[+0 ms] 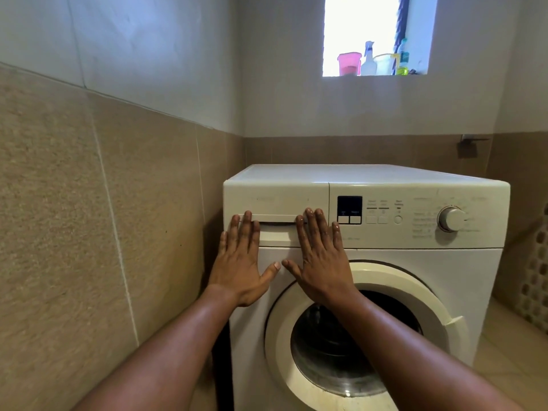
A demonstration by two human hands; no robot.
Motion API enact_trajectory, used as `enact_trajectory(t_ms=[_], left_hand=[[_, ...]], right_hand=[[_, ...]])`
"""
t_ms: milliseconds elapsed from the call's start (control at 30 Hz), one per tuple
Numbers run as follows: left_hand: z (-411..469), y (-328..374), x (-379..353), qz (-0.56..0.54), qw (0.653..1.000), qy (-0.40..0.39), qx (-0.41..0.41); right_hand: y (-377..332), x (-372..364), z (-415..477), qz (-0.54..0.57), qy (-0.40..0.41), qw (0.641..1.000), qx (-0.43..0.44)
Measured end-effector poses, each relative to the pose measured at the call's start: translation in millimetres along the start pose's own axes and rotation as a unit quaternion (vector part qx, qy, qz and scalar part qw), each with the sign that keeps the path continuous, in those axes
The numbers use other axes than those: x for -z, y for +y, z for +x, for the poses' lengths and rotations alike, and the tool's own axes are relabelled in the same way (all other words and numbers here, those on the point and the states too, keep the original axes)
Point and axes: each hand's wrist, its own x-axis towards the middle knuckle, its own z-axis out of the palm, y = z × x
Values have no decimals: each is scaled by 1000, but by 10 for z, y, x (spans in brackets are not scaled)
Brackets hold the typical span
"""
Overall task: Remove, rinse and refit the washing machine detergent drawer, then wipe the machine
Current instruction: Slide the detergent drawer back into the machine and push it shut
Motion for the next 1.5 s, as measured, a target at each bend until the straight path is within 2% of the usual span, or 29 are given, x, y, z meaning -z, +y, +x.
enact_trajectory(t_ms=[200, 367, 467, 500, 533, 567, 600, 633, 667, 700, 733, 767, 800, 833, 867, 900, 967, 1067, 1133, 1267, 1500], left_hand=[[-1, -14, -32, -1, 1000, 18, 0], [-23, 62, -119, -32, 995, 91, 14], [-100, 217, -40, -101, 985, 122, 72], [-116, 306, 15, -152, 974, 132, 100], [-116, 397, 77, -236, 949, 149, 145], [-53, 487, 209, -364, 890, 151, 231], [55, 555, 364, -519, 775, 138, 333], [178, 598, 523, -654, 621, 122, 415], [284, 605, 649, -744, 471, 107, 462], [373, 600, 743, -798, 355, 99, 476], [470, 588, 832, -830, 274, 93, 476], [546, 581, 906, -851, 220, 90, 468], [609, 579, 979, -864, 191, 85, 459], [655, 578, 1043, -868, 177, 77, 457], [683, 576, 1077, -869, 174, 69, 459], [722, 561, 1102, -865, 179, 65, 463], [799, 529, 1102, -863, 195, 57, 463], [852, 558, 1127, -853, 228, 24, 468], [832, 603, 1129, -847, 235, 2, 477], [609, 682, 1169, -834, 229, 2, 502], [-28, 762, 1571, -832, 199, -9, 518]], right_hand=[[38, 26, -6, 6, 8, 1000, 6], [-54, 62, -41, 52, 25, 998, -13], [-170, 184, -124, 158, 57, 986, -6], [-227, 247, -157, 215, 63, 974, -19], [-296, 299, -177, 292, 51, 954, -54], [-356, 392, -137, 391, 20, 912, -120], [-398, 484, -57, 501, -14, 837, -220], [-423, 577, 53, 614, -40, 718, -327], [-441, 674, 162, 717, -52, 567, -402], [-451, 762, 259, 795, -51, 412, -442], [-435, 838, 372, 836, -41, 285, -467], [-410, 908, 482, 853, -27, 196, -483], [-395, 966, 585, 857, -14, 136, -497], [-387, 1022, 672, 857, -6, 96, -506], [-380, 1060, 735, 855, -4, 70, -514], [-373, 1086, 800, 853, -4, 49, -519], [-368, 1107, 877, 852, -3, 30, -523], [-379, 1088, 865, 853, -5, 32, -521], [-410, 1099, 813, 855, -14, 39, -517], [-514, 1311, 600, 844, -19, 55, -533], [-624, 1976, 190, 818, -33, 45, -573]])
